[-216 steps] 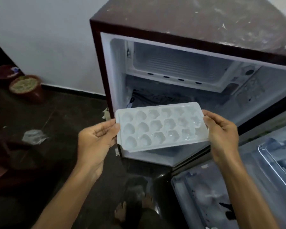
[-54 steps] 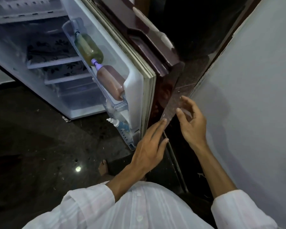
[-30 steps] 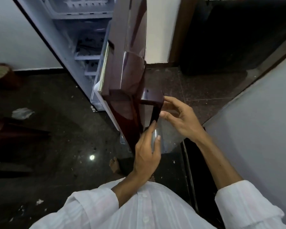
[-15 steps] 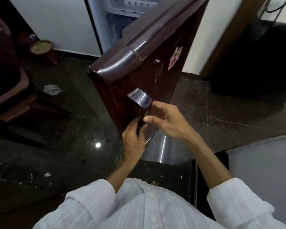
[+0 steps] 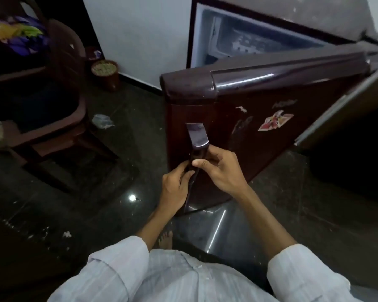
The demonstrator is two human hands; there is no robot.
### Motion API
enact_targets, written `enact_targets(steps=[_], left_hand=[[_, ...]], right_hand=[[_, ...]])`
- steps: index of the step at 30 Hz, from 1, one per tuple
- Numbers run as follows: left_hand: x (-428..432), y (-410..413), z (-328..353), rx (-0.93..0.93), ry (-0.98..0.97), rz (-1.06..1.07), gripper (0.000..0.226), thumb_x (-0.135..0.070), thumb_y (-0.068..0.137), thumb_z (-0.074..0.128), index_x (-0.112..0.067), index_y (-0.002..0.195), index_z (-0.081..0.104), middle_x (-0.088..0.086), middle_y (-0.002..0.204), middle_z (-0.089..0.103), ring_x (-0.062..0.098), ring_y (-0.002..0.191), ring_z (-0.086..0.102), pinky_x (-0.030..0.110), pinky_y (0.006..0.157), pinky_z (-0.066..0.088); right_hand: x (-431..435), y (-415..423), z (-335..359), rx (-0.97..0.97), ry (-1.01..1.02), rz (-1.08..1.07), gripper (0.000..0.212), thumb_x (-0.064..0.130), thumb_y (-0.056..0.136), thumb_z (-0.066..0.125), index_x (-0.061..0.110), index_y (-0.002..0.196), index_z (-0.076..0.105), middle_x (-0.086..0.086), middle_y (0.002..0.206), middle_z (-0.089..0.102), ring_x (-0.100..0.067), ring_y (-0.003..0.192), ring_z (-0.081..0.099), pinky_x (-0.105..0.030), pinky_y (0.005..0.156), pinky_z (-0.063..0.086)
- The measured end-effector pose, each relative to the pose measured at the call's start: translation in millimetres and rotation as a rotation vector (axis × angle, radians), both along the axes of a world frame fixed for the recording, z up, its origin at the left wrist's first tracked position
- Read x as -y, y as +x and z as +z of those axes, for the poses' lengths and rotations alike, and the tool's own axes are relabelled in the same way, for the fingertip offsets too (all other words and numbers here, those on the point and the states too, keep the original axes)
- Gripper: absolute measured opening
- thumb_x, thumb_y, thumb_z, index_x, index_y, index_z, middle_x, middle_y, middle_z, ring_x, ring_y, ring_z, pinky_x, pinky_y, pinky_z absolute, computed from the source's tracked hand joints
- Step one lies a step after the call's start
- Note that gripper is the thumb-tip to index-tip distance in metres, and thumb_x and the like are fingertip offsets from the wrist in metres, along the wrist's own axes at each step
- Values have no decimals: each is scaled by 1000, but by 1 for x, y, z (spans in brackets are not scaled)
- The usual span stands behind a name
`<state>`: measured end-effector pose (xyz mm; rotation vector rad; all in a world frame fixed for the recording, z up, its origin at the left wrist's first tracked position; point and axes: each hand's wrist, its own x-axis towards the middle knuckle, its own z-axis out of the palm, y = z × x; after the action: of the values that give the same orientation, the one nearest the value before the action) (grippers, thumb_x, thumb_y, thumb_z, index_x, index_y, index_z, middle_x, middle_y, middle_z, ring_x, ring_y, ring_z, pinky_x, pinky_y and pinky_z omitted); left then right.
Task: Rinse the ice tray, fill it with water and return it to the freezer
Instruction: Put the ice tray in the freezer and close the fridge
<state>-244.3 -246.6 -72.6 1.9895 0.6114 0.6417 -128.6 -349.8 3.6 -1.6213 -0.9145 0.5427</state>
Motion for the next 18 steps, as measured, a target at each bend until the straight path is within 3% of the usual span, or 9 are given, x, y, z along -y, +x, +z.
enact_targets(steps=[4,7,12,15,18], left_hand=[[-51,25,5,0,4,-22,30,-6,97,60,-1,127,64,-8,72,60,-1,63,61,1,63,39],[-90,46,7,-36,-4,-79,29,-7,99,57,-3,127,63,-18,71,57,-10,60,57,3,61,38],[-144,86,12,-60,-48,-176,28,-9,102,52,-7,129,61,-10,82,64,-9,68,62,7,64,43],[-170,111,15,-74,-75,-204,29,-9,103,50,-8,131,59,-14,80,62,-12,63,60,6,62,42],[-191,137,17,-76,-95,-218,29,-10,104,49,-9,132,59,-7,89,65,-11,72,62,5,66,43]], right_hand=[[-51,20,-5,60,-5,-63,17,15,89,74,11,106,75,5,99,77,-6,96,72,-19,82,55],[-85,36,-9,108,-5,-131,15,15,90,73,12,104,75,7,97,77,-3,94,72,-17,79,54],[-135,64,-10,151,0,-221,15,15,91,72,11,105,75,9,96,76,2,92,71,-10,76,51],[-161,86,-8,162,-29,-265,12,17,91,72,16,103,75,13,92,75,5,88,70,-9,75,50],[-185,108,-4,164,-46,-288,11,18,90,73,23,100,75,16,90,74,4,89,70,-12,77,52]])
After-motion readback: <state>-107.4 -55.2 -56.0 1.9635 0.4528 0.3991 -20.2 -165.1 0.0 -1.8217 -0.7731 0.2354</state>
